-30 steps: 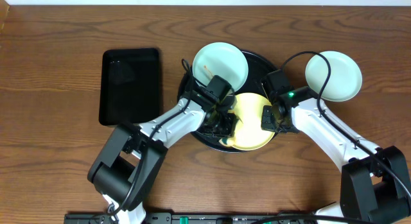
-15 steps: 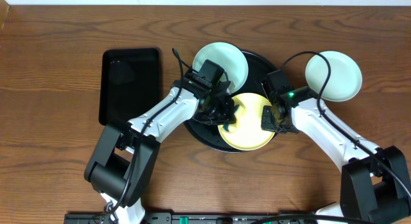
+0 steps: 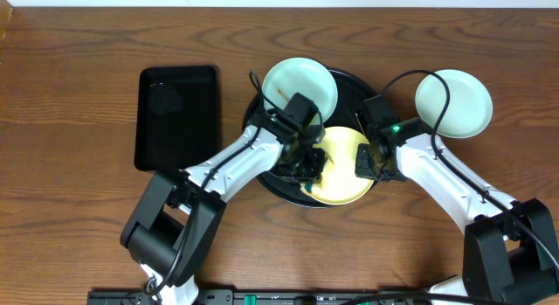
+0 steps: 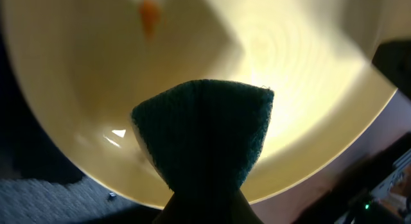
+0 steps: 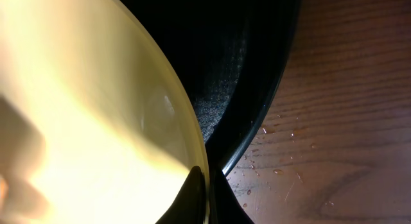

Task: Clean dirty plates on tray and stack at the side
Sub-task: 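Keep scrubbing the yellow plate with sponge while right gripper holds it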

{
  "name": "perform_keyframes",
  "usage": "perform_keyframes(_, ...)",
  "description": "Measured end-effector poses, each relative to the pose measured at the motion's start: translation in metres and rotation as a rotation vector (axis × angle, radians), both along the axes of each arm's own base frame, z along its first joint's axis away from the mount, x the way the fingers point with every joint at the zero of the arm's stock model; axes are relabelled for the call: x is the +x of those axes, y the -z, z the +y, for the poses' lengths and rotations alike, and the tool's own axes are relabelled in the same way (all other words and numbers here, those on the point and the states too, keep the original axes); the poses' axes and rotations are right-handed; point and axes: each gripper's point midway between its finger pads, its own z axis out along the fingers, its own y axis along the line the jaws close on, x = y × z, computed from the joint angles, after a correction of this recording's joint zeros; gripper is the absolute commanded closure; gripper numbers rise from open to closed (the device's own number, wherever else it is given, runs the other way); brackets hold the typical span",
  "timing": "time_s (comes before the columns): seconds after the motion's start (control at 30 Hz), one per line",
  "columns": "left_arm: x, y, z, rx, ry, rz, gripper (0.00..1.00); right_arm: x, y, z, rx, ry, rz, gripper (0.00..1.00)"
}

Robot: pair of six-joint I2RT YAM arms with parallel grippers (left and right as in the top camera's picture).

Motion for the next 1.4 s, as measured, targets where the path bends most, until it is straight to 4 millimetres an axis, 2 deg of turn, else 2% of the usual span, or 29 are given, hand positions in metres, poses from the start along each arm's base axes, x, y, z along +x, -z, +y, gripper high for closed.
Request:
perform_keyframes(0.23, 0.000, 0.004, 0.000, 0.004, -0.002, 0.007, 0.93, 0.000, 0.000, 0.000, 0.000, 0.000, 0.000, 0.99)
perform_keyframes(0.43, -0.002, 0.026, 0.001, 0.030, -0.004, 0.050, 0.93, 0.000, 0.000, 0.000, 0.000, 0.000, 0.000, 0.99)
perform_keyframes(0.9, 0.015, 0.021, -0.007, -0.027, -0.014, -0.002, 0.93, 0.000, 0.000, 0.000, -0.001, 0.000, 0.000, 0.99)
perform_keyframes(1.2, 0.035, 0.020, 0.004, -0.066, -0.068, -0.012, 0.93, 0.000, 0.000, 0.000, -0.001, 0.000, 0.001, 0.99)
perform_keyframes(1.4, 0.036, 0.021, 0.001, -0.074, -0.064, -0.017, 0.92, 0.000, 0.000, 0.000, -0.001, 0.000, 0.001, 0.99)
